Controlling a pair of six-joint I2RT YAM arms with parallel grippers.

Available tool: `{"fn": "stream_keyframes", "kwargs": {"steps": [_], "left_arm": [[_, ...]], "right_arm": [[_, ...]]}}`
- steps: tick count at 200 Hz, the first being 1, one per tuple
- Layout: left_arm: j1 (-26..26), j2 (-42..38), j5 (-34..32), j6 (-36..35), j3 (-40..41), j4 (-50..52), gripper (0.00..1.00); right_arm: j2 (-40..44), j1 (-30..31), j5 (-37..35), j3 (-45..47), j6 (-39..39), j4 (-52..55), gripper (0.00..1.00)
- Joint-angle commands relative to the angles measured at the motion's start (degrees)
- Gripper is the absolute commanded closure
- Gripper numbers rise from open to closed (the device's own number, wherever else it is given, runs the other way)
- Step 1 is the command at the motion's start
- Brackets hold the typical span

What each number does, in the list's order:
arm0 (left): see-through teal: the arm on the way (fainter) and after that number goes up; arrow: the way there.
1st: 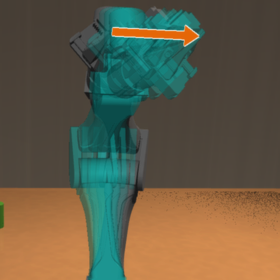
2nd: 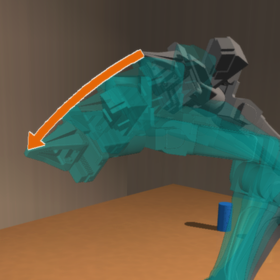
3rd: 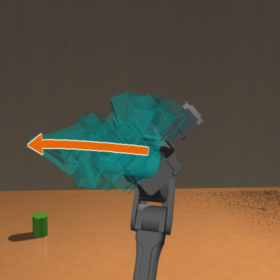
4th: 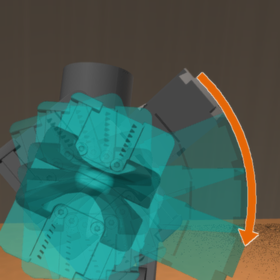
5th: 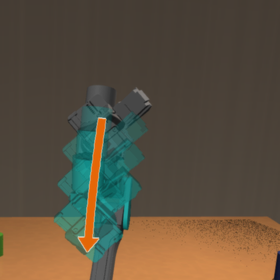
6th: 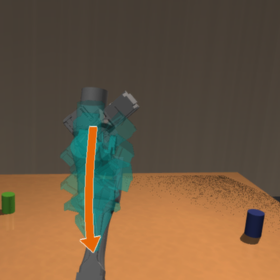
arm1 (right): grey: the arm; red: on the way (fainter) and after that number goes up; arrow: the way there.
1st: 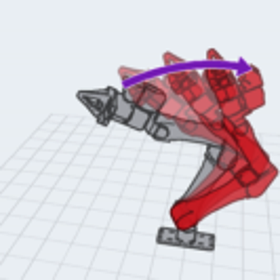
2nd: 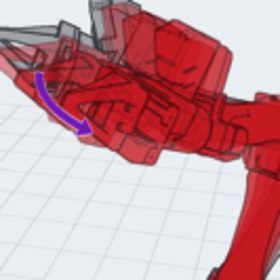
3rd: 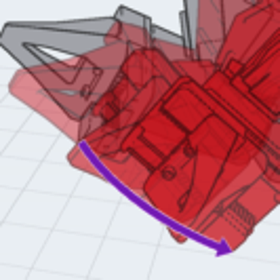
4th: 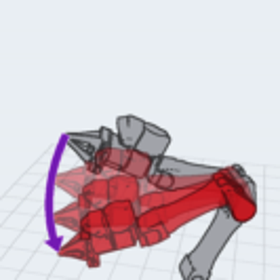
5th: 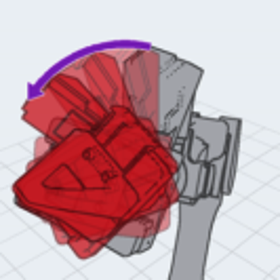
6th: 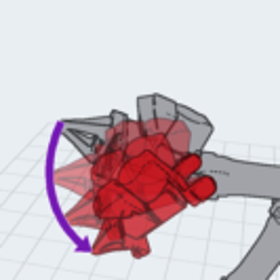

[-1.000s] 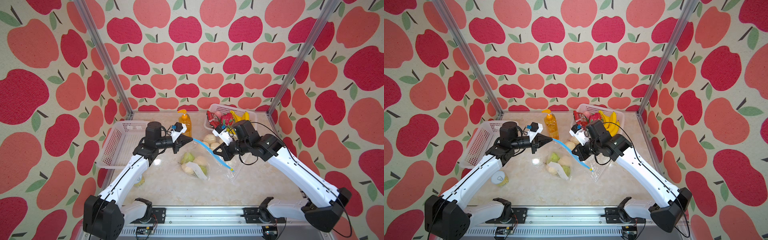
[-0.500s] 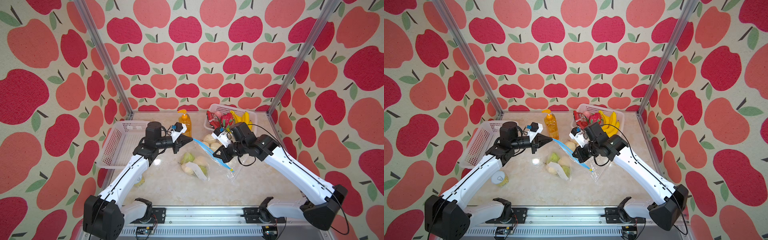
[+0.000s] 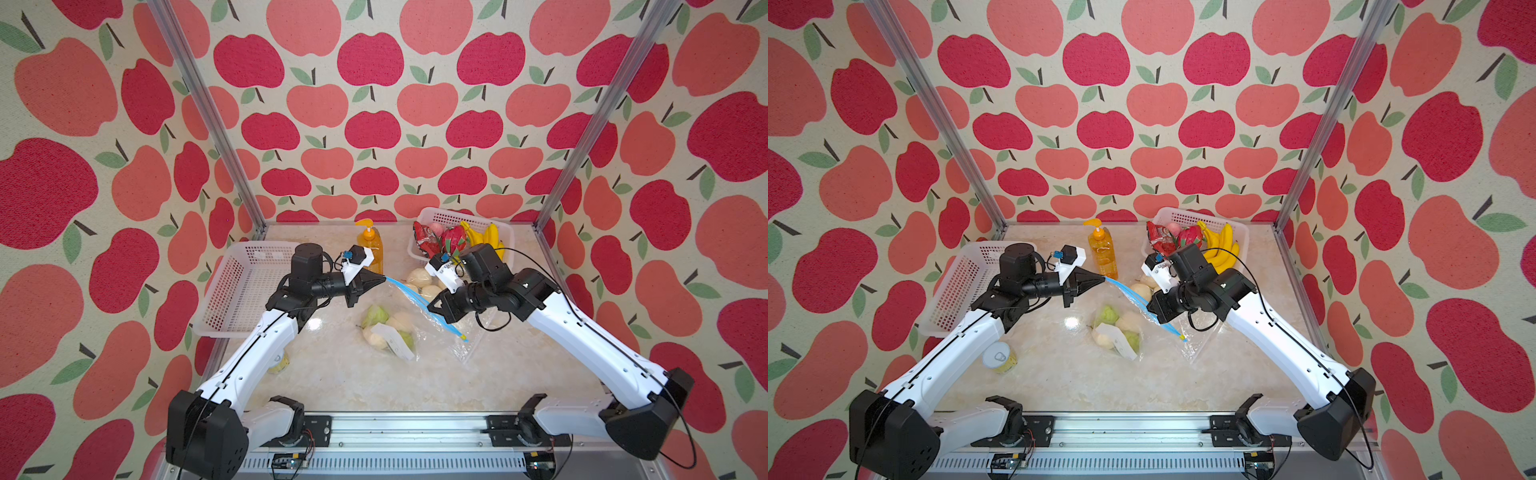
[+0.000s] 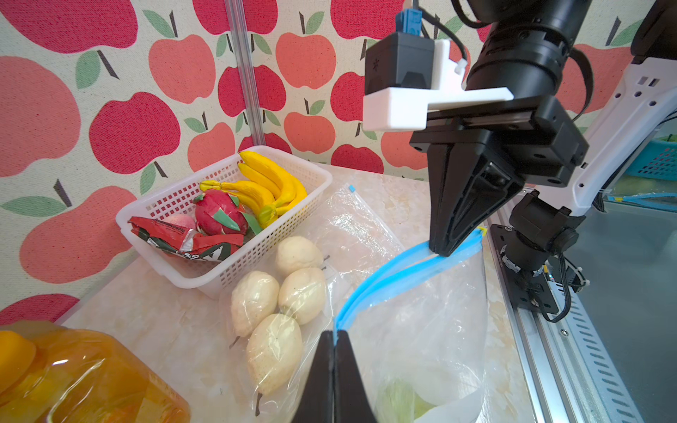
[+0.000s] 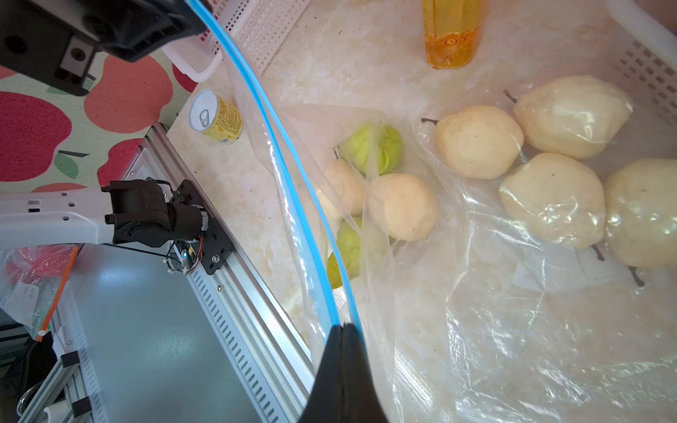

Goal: Open the zip-top bag and take out the pear
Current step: Open the zipper of the food storage bag at the center of the board.

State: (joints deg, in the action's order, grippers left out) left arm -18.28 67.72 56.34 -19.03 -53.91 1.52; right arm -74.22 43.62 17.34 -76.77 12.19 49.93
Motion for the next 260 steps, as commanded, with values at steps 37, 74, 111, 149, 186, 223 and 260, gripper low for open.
{"fn": "stream_keyframes", "kwargs": {"steps": [37,74,111,149,186,223,260], "left_arm": [[-0.4,-0.8,1.2,-1.0,-0.9,1.0,1.0],[-0.4,-0.6,1.3,-0.9,-1.0,1.0,1.0],[-0.7,-0.4,1.2,-1.1,-1.1,1.2,1.0],[-0.9,-0.3,0.9,-1.7,-1.0,1.6,1.0],[-1.1,0.1,0.9,-1.8,-1.1,1.9,1.0],[-1.1,0.2,0.9,-2.0,-1.1,2.0,1.0],[-1.2,0.2,0.9,-2.0,-1.2,2.2,1.0]], "right_arm": [[-2.0,-1.8,-1.5,-0.8,2.5,1.9,1.0],[-1.4,-1.7,2.9,0.2,1.0,0.5,1.0],[-0.4,-1.7,9.9,1.3,-1.5,-0.1,1.0],[0.3,-4.0,9.3,-0.3,-0.8,-0.2,1.0],[0.0,-5.5,6.4,-1.3,-1.9,2.2,1.0],[0.6,-5.4,7.9,-0.1,-2.4,1.2,1.0],[1.1,-5.6,5.0,0.6,-2.8,2.0,1.0]]}}
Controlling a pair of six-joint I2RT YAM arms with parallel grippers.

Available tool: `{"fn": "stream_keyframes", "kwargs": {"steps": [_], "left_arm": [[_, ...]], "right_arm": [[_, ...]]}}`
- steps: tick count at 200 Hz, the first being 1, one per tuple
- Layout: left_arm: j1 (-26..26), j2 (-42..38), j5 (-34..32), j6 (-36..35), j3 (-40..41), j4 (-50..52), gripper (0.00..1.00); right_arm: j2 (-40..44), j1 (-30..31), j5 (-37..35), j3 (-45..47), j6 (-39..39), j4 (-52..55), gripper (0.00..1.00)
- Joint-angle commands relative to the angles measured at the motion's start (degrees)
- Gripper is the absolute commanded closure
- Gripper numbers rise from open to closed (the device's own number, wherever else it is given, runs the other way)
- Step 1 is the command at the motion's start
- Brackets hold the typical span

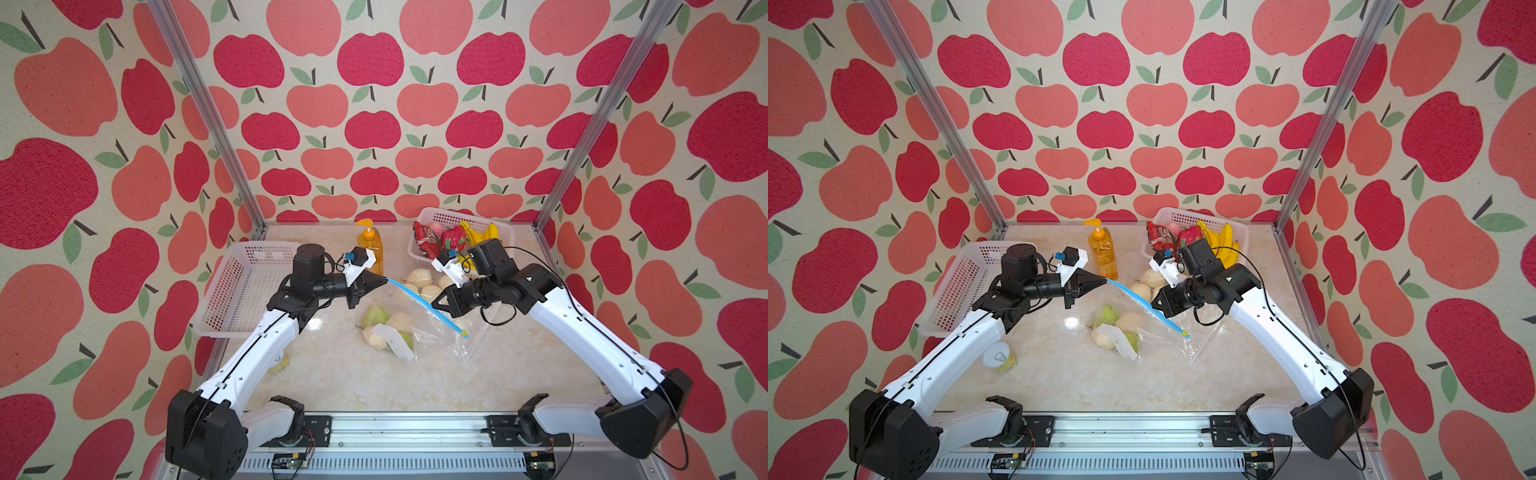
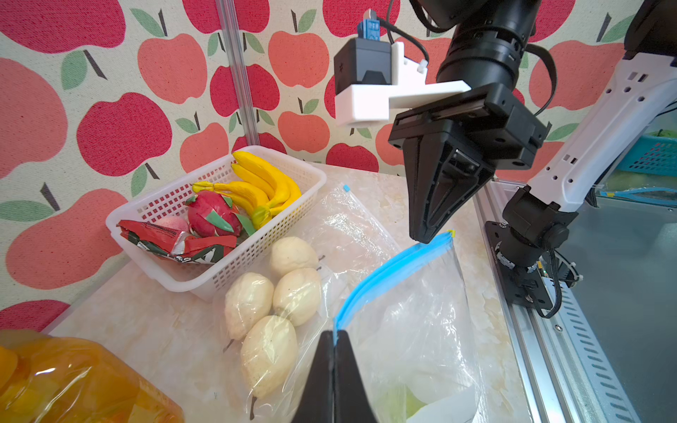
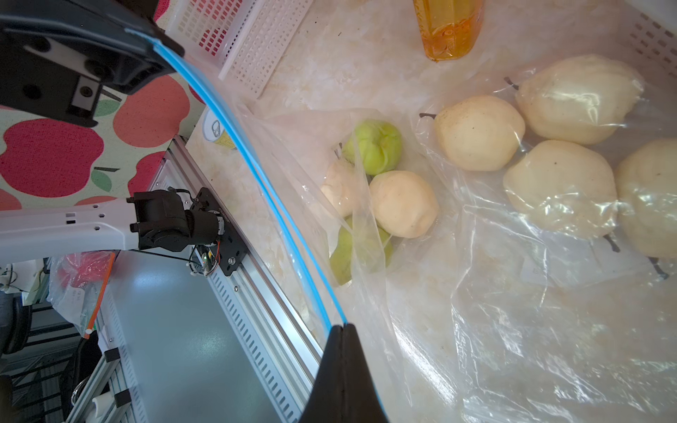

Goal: Open the zip-top bag and take out the pear
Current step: Open the zipper of the food storage bag at the center of the board.

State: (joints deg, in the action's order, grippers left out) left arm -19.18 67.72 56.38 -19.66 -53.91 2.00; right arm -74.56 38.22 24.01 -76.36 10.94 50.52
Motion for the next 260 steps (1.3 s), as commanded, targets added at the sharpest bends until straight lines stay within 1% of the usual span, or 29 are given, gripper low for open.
{"fn": "stream_keyframes", "kwargs": {"steps": [1,81,130,174,224,260], "left_arm": [[-0.3,0.2,0.8,-1.4,-1.2,1.6,1.0],[-0.3,0.0,0.7,-1.6,-1.2,1.8,1.0],[-0.3,-0.1,0.7,-1.6,-1.2,1.8,1.0],[-0.3,0.0,0.8,-1.5,-1.2,1.9,1.0],[-0.6,0.2,0.7,-1.7,-1.1,2.0,1.0],[-0.8,0.1,0.7,-1.7,-1.1,2.1,1.0]], "right_arm": [[1.5,-0.2,-1.7,0.2,-1.7,1.5,1.0],[0.2,0.5,-2.9,1.5,-2.0,2.1,1.0],[-0.2,2.0,-2.8,2.4,-2.7,2.7,1.0],[0.2,3.5,-1.0,2.5,-4.2,2.5,1.0],[1.7,5.4,-1.4,3.1,-6.2,1.6,1.0],[0.9,6.1,0.3,4.0,-5.9,-0.2,1.0]]}}
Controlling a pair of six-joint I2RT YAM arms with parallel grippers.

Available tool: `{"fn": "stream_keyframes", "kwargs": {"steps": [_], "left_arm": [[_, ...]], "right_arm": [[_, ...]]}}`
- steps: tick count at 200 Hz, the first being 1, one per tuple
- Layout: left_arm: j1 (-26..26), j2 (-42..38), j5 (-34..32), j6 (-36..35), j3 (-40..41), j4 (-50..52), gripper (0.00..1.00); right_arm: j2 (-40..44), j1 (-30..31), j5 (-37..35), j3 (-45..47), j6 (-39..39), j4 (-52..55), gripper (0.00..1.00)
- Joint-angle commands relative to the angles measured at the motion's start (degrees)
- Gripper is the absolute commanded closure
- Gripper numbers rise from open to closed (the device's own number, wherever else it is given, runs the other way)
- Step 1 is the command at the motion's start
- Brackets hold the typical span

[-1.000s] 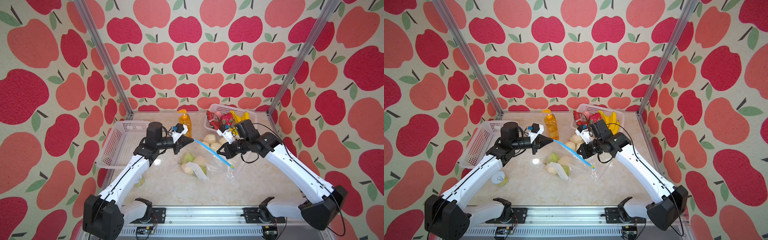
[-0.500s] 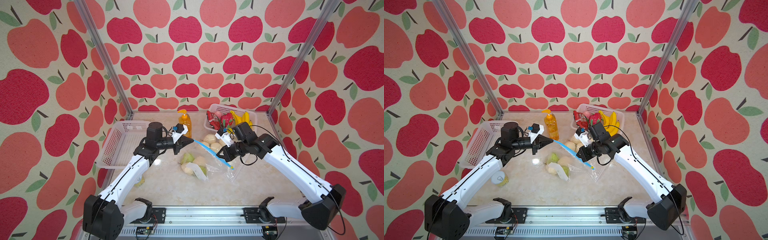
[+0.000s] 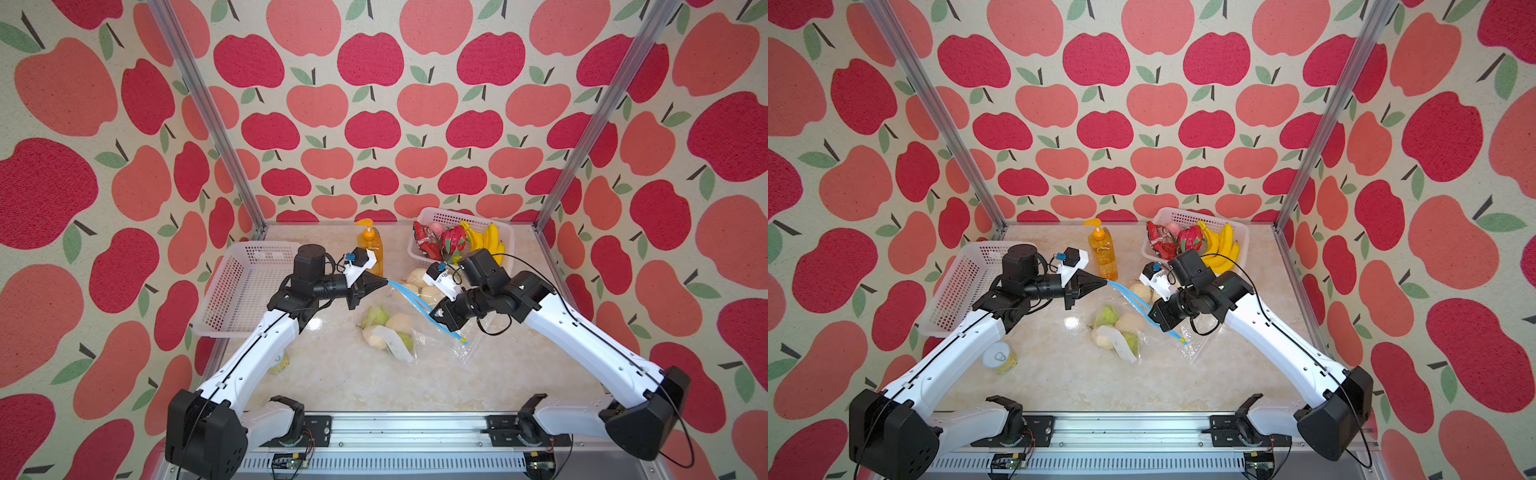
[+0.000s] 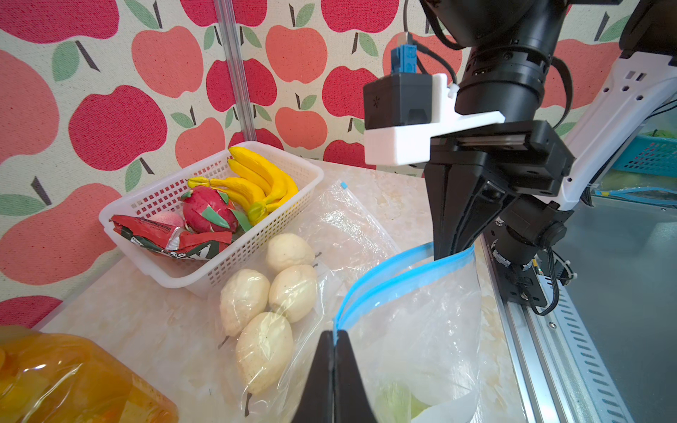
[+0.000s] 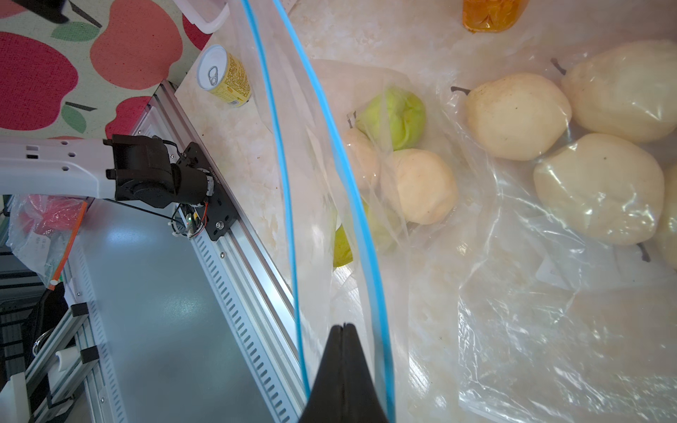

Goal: Open the zip-top bag and take out the pear
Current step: Open the zipper of the food storage bag at the center of the board.

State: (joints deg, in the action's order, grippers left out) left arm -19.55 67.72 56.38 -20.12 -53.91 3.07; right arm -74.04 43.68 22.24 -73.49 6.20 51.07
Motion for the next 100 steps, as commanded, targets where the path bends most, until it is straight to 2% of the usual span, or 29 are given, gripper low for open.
{"fn": "stream_keyframes", "kwargs": {"steps": [1,15,23,32,46,75,100], "left_arm": [[-0.4,0.1,0.6,-1.2,-1.2,1.1,1.0],[-0.3,0.1,0.7,-1.2,-1.2,1.1,1.0],[-0.3,0.1,0.9,-1.2,-1.1,1.0,1.0],[-0.3,0.1,1.1,-1.2,-1.2,1.0,1.0],[-0.3,0.2,1.3,-1.2,-1.1,1.0,1.0],[-0.3,0.2,1.8,-1.2,-1.2,0.8,1.0],[-0.4,0.5,2.2,-1.2,-1.2,0.7,1.0]], "right_arm": [[0.3,0.6,2.1,1.2,-1.2,-0.7,1.0],[-0.8,0.7,1.9,0.9,-1.0,-1.1,0.89],[-1.4,0.7,1.5,0.7,-0.8,-1.4,0.79],[-2.0,0.7,0.7,0.5,-0.3,-1.9,0.62],[-2.4,0.7,0.5,0.5,0.0,-3.0,0.49],[-2.9,0.7,-0.1,0.6,0.5,-6.0,0.39],[-4.4,0.9,2.1,0.0,0.6,-7.3,0.39]]}}
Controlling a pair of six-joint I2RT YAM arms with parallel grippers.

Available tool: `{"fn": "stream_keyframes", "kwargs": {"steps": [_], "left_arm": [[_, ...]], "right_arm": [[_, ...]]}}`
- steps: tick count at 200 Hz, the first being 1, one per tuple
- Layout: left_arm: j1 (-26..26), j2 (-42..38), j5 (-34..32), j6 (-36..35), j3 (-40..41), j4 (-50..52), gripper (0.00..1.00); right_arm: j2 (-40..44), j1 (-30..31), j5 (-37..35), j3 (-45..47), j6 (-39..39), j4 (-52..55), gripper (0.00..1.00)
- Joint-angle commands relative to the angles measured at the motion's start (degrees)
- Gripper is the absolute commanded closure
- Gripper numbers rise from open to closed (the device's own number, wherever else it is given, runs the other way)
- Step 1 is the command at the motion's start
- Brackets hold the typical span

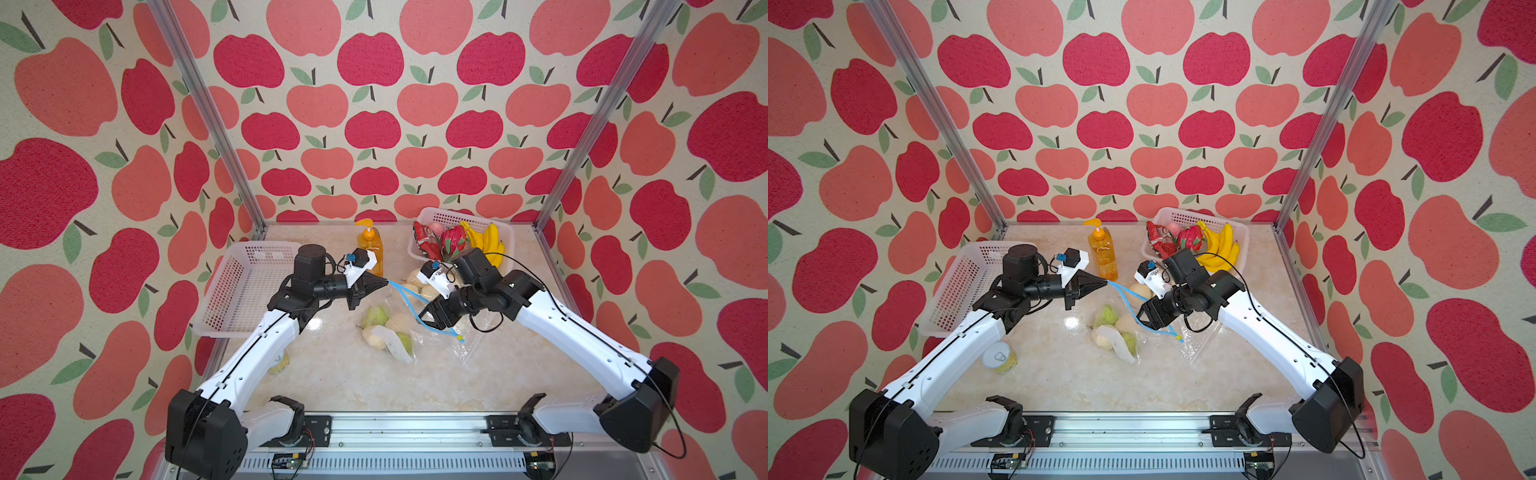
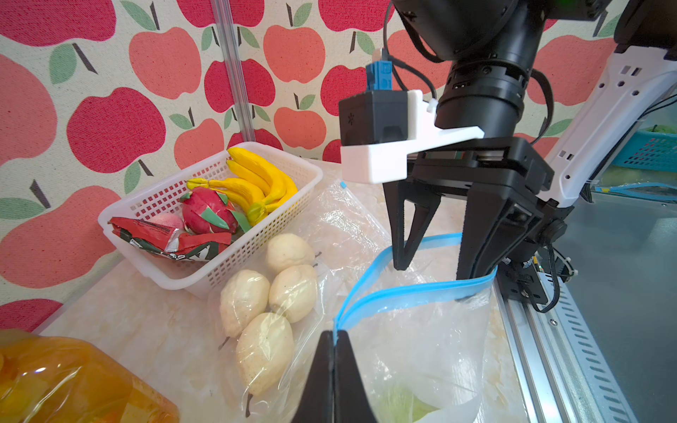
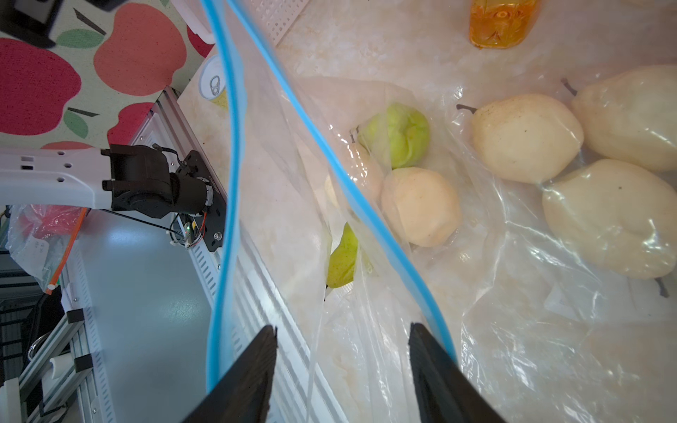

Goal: Open the zip-top bag and take out the pear
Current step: Open the zipper of the food storage bag at the center of the board.

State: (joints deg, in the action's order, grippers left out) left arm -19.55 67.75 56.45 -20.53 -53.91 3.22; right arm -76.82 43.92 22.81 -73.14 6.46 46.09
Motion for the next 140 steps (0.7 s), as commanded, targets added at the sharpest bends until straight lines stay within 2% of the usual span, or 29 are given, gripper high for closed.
{"fn": "stream_keyframes", "kwargs": {"steps": [1,23,82,140], "left_arm": [[-0.4,0.5,2.1,-0.8,-1.3,0.6,1.0],[-0.4,0.6,2.0,-0.8,-1.2,0.6,1.0],[-0.5,0.8,2.1,-0.7,-1.1,0.5,1.0],[-0.6,1.4,2.5,-0.8,-1.3,0.8,1.0]], "right_arm": [[-1.8,0.6,1.5,-0.4,0.3,-2.3,0.39],[-2.2,1.0,2.9,-0.2,0.1,-2.4,0.45],[-3.5,3.2,5.9,0.4,0.8,-4.3,0.4],[-5.8,4.6,-2.4,0.4,4.8,-8.3,0.36]]}}
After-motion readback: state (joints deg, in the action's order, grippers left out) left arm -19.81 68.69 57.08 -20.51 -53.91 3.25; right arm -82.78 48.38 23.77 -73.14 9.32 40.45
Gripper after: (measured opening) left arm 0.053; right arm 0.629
